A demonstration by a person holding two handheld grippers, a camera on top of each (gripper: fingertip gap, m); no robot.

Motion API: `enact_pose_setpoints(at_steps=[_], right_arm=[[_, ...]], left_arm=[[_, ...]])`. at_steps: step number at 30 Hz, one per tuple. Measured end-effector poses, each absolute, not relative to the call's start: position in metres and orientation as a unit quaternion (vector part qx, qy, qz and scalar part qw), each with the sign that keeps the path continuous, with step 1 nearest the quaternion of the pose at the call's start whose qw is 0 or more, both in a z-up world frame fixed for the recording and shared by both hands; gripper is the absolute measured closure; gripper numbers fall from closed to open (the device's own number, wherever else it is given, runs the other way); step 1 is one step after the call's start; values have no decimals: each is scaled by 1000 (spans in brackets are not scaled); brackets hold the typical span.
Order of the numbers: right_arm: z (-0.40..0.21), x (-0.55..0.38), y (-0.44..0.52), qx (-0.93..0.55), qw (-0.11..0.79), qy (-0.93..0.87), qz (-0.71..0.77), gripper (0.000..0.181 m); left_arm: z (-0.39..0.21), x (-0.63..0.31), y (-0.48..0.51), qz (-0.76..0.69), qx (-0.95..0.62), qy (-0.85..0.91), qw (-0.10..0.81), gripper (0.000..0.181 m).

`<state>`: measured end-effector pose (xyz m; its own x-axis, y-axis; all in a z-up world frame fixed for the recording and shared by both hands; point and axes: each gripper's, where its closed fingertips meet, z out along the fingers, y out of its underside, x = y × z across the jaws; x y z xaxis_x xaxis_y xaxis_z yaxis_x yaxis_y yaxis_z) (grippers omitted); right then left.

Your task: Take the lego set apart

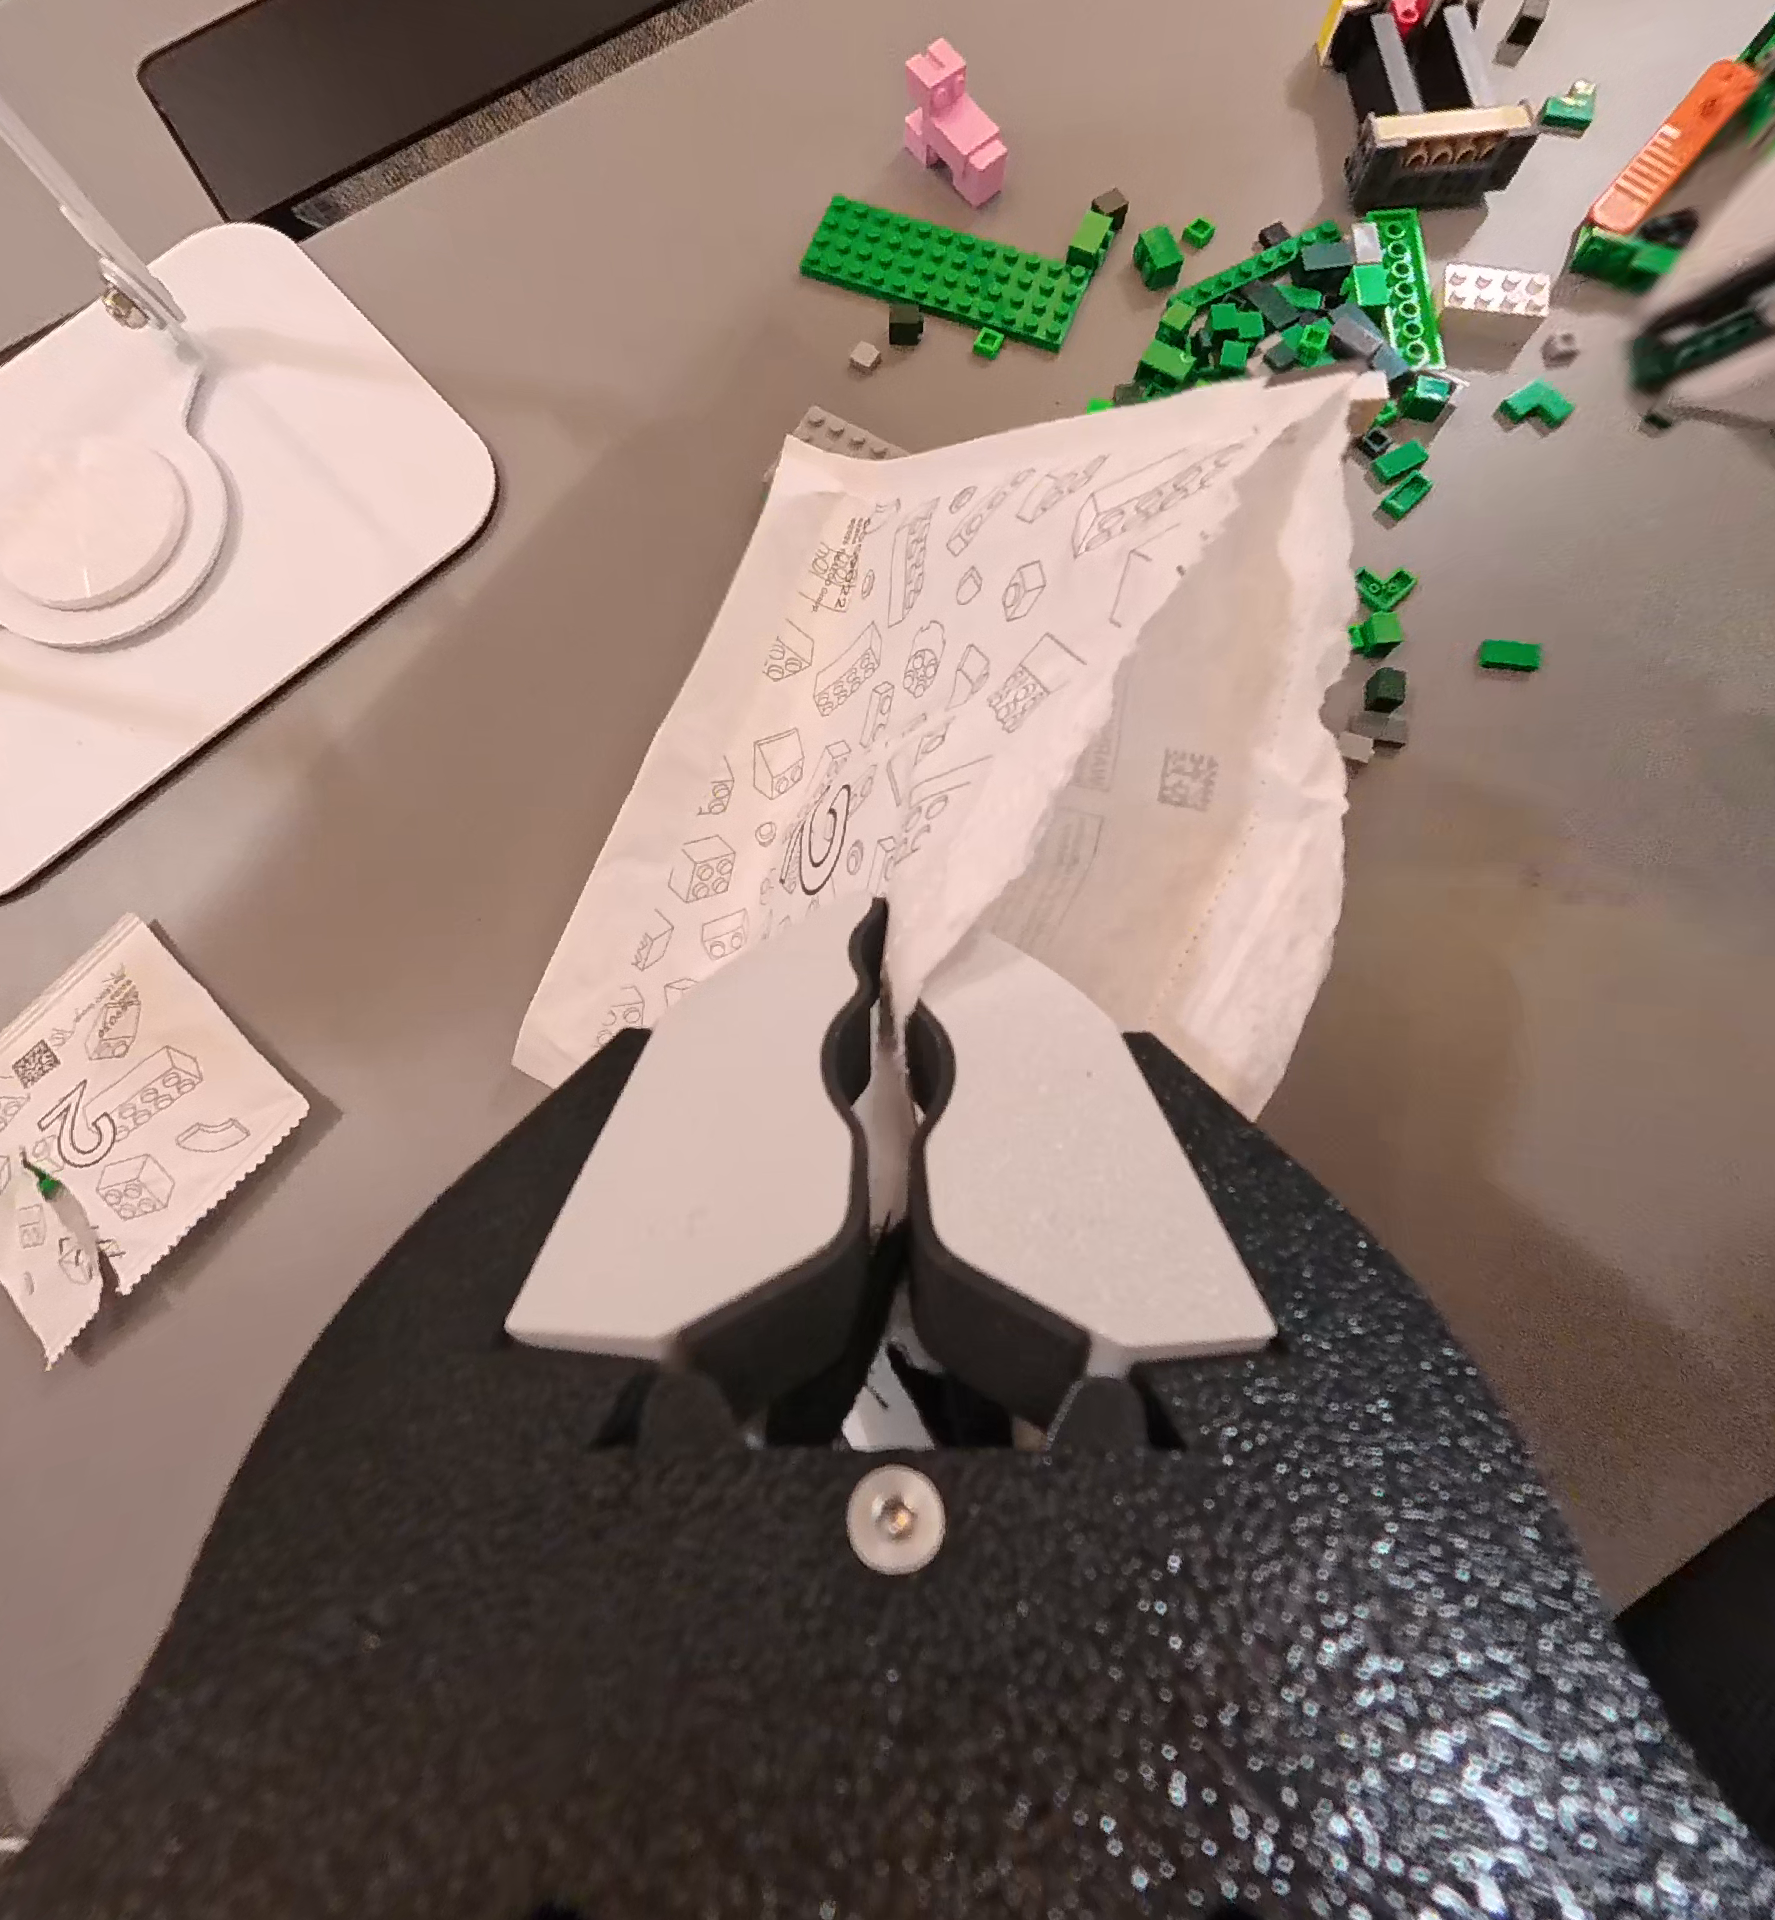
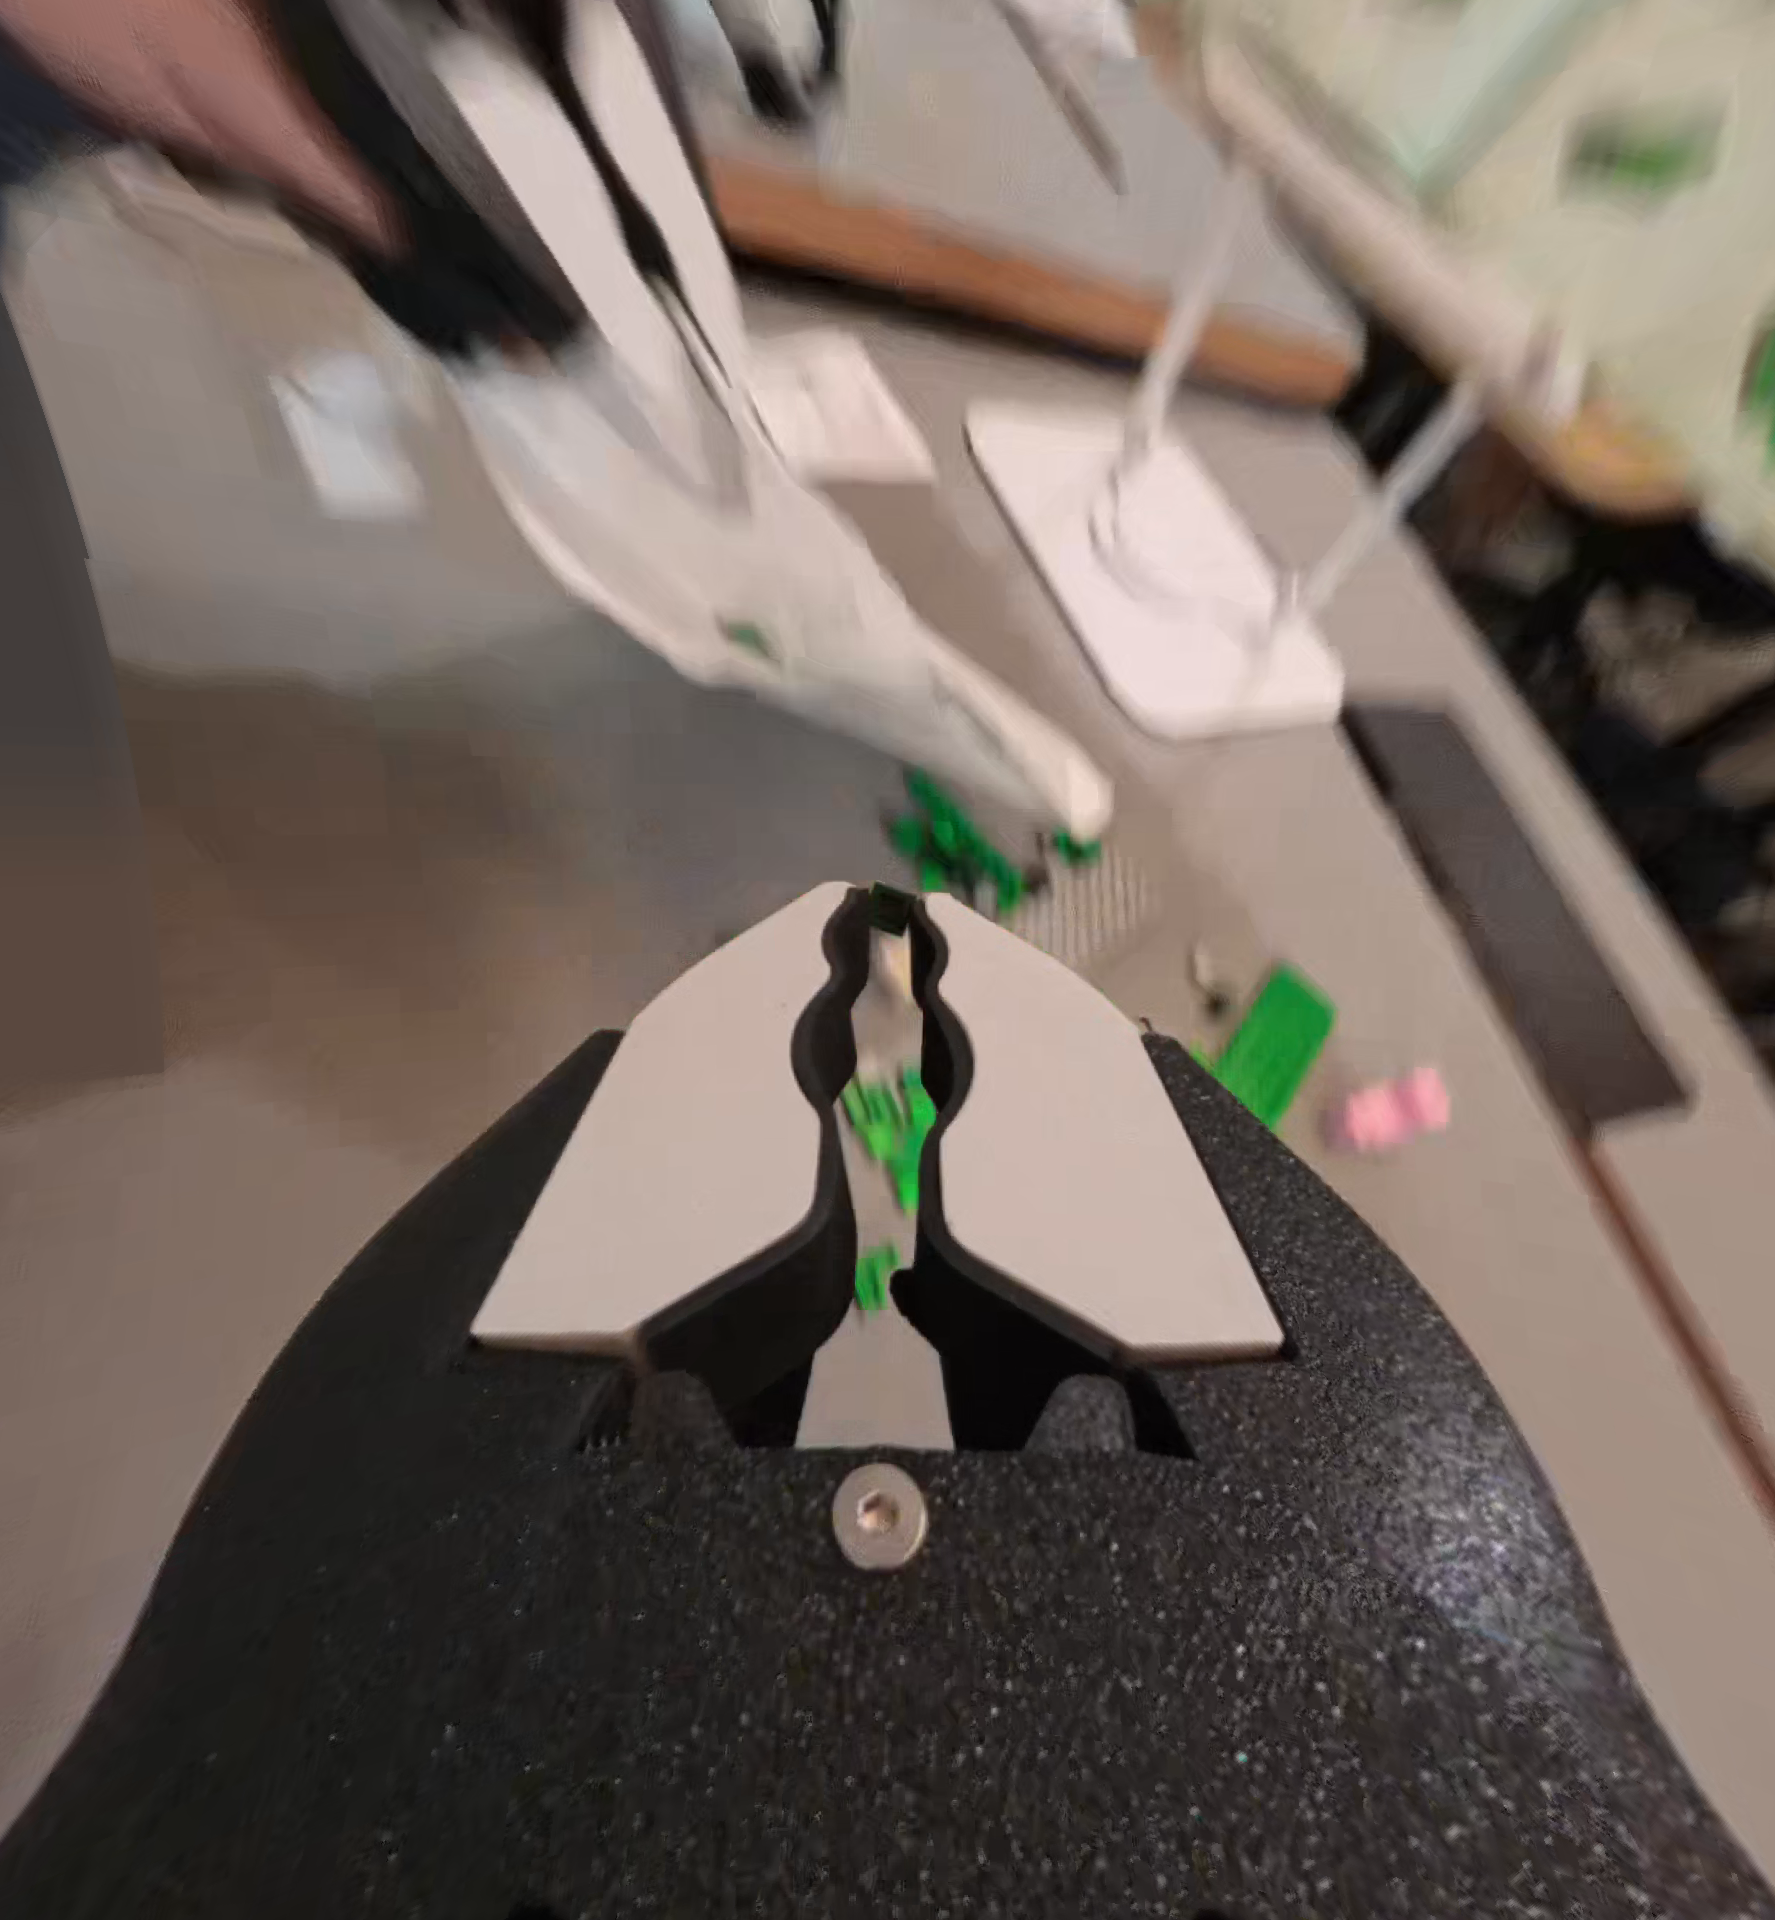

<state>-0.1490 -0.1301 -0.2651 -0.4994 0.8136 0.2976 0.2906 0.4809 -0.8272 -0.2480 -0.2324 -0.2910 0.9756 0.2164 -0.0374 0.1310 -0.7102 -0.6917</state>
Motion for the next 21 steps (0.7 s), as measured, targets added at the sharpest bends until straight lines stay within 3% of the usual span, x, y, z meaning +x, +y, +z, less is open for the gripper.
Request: enact_pose_setpoints(at_steps=[3, 10, 12, 17, 21], right_arm=[[-232, -163, -188, -279, 404, -776, 395, 175], [-270, -191, -227, -251, 399, -826, 308, 174], [-269, -192, -231, -255, 394, -822, 323, 164], [-249, -181, -216, -265, 409, -797, 358, 162], [-231, -165, -152, -339, 446, -744, 364, 168]], left_arm=[[-293, -246, -232, 58, -926, -91, 363, 181], [-288, -243, -231, 61, -923, -84, 370, 181], [-288, -243, -231, 60, -923, -84, 370, 181], [-287, -245, -235, 63, -922, -89, 371, 181], [-284, -259, -246, 71, -916, -117, 378, 181]])
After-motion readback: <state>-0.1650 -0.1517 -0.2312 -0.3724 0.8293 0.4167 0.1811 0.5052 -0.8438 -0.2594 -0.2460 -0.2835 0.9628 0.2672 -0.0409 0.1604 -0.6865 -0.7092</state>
